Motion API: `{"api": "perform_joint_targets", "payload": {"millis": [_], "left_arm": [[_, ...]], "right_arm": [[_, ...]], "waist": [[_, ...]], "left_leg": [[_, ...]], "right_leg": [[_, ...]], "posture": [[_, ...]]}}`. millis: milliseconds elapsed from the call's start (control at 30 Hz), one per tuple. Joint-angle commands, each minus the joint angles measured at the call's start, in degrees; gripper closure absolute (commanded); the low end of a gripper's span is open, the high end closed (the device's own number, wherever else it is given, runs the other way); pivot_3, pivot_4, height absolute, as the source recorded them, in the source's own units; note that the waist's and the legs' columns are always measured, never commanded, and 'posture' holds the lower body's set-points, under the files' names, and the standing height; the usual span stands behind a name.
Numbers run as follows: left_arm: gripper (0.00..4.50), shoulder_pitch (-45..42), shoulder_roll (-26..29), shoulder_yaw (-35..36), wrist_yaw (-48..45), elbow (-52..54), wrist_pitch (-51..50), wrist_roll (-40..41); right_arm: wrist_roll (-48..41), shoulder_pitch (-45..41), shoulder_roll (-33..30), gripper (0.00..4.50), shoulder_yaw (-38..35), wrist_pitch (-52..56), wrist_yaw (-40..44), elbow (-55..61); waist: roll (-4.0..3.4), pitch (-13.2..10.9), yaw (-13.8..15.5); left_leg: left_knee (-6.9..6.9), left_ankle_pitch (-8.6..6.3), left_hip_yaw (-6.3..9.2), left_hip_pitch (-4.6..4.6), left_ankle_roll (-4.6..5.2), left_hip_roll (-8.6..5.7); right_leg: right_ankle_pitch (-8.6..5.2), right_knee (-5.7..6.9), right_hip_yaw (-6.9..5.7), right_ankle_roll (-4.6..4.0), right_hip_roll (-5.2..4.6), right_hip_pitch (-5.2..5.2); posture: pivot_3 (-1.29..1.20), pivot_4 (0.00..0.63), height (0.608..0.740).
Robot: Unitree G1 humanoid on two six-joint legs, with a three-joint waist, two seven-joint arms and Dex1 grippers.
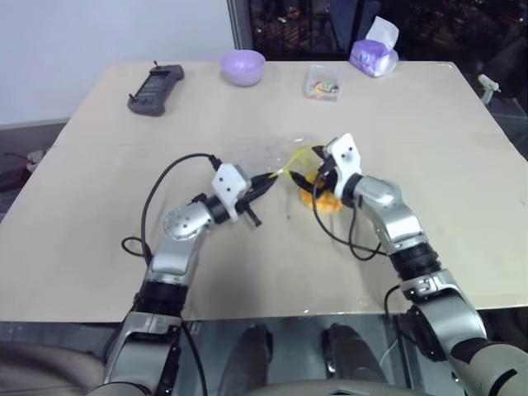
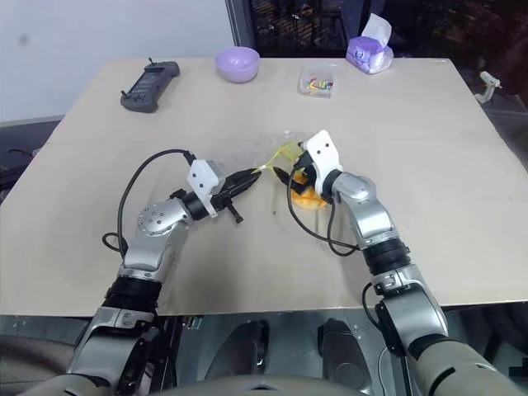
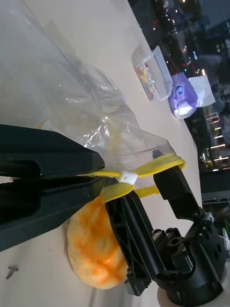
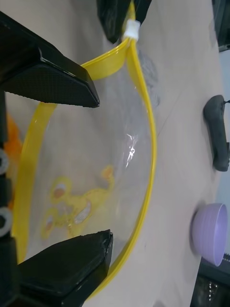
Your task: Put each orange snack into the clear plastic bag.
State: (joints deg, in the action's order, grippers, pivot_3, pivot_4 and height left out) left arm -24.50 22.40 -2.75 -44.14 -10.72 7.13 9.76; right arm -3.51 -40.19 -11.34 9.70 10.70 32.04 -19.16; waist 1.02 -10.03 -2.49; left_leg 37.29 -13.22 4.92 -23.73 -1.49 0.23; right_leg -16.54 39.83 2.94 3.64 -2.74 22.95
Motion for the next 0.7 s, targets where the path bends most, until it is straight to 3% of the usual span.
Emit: {"api": "perform_joint_targets", "payload": {"millis": [33, 267, 467, 700], "left_arm": [[4.50, -0.7, -0.1, 0.5, 1.0, 0.7, 1.5, -0.4], [4.50, -0.3, 0.2, 1.0, 1.8, 0.2, 1.9, -0.7], [4.50, -0.8, -0.2, 0.6, 1.7, -0.7, 2.1, -0.7], [4.50, -1.5, -0.1, 0.5, 1.2, -1.5, 2.4, -0.6]], "right_arm": [[-0.6, 0.7, -2.0, 0.06, -2.1, -0.3, 0.6, 3.2], [-13.8, 9.9, -8.3, 0.06, -10.0, 11.0, 8.2, 17.0], [-11.7, 14.5, -9.2, 0.06, -5.9, 14.6, 8.0, 17.3], [-9.1, 13.4, -6.4, 0.06, -2.5, 14.0, 6.1, 14.7]], "waist": [[0.00, 0.0, 0.1], [0.00, 0.0, 0.2], [0.00, 0.0, -0.1], [0.00, 0.0, 0.0]], "left_leg": [[0.00, 0.00, 0.00, 0.00, 0.00, 0.00], [-0.01, 0.00, 0.01, -0.04, 0.01, 0.00], [-0.01, 0.00, -0.01, 0.04, 0.01, 0.06], [0.01, 0.00, -0.03, 0.03, 0.01, 0.04]], "right_leg": [[0.00, 0.00, 0.00, 0.00, 0.00, 0.00], [0.00, -0.05, 0.00, 0.00, -0.01, -0.01], [0.00, 0.01, 0.02, 0.00, 0.05, -0.03], [0.00, -0.01, 0.04, 0.00, 0.04, -0.03]], "posture": [[0.00, 0.150, 0.740], [0.00, 0.150, 0.740], [0.00, 0.150, 0.740], [0.00, 0.150, 0.740]]}}
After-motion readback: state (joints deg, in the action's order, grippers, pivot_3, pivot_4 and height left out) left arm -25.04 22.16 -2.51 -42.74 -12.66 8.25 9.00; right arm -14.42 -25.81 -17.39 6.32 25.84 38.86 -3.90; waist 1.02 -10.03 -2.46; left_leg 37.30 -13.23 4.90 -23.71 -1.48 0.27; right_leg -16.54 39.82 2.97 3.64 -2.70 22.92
